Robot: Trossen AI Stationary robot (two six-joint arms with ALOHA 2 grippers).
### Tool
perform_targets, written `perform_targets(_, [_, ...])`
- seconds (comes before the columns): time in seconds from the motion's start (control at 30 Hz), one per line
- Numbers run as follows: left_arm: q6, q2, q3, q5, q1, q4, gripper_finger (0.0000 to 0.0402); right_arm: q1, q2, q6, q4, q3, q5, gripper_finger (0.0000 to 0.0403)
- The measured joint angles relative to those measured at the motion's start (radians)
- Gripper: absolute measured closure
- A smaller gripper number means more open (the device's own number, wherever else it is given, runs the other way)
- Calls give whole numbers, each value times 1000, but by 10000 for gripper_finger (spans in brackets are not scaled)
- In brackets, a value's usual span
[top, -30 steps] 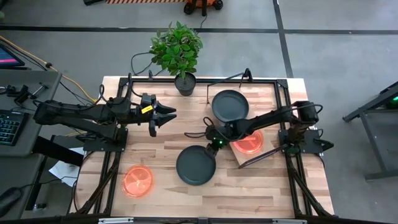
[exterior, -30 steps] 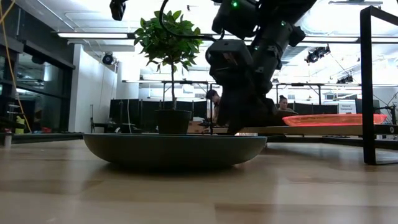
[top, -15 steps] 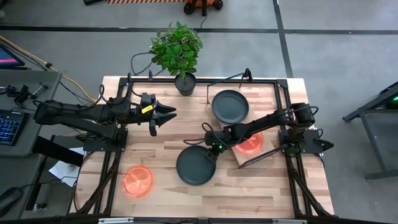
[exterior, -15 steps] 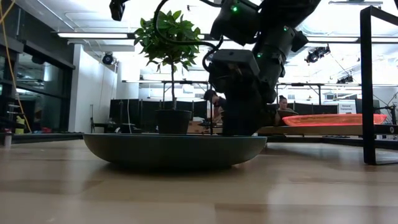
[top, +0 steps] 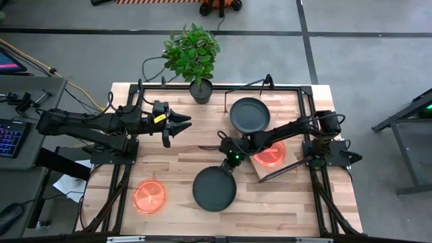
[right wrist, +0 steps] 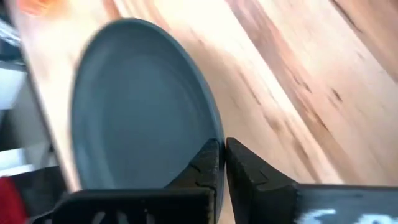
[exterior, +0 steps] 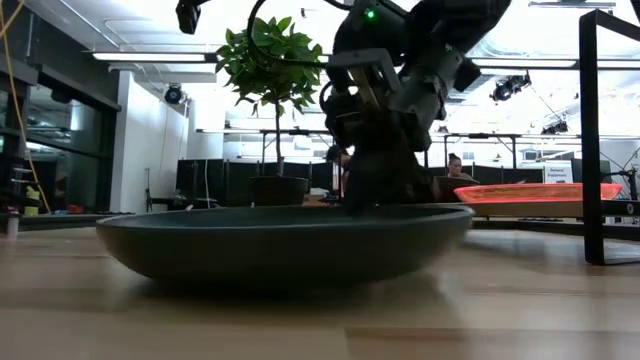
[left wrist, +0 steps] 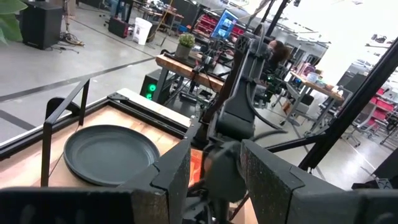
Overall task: Place and stack plates onto a shelf
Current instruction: Stack the black plate on top of the stacked black plates on the shelf
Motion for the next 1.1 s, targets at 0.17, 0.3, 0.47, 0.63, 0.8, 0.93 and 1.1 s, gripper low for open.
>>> perform_targets(0.17, [0,0,0,0,0,0,271,-37,0,8,96,0,-111,402])
perform_targets(0.3, [0,0,0,0,0,-1,271,-59,-3,24,123,0,-135,402])
perform_targets(0.47, [0,0,0,0,0,-16,271,-83,-33,25,150,0,-156,402])
perform_targets(0.63, [1,0,0,0,0,-30,271,-112,-91,1,156,0,-185,403])
perform_targets(0.8, [10,0,0,0,0,-30,271,-133,-146,-19,152,0,-210,402])
perform_targets(0.93, [15,0,0,0,0,-30,271,-148,-175,-25,150,0,-214,402])
perform_targets(1.1, [18,0,0,0,0,-30,271,-154,-179,-28,115,0,-171,403])
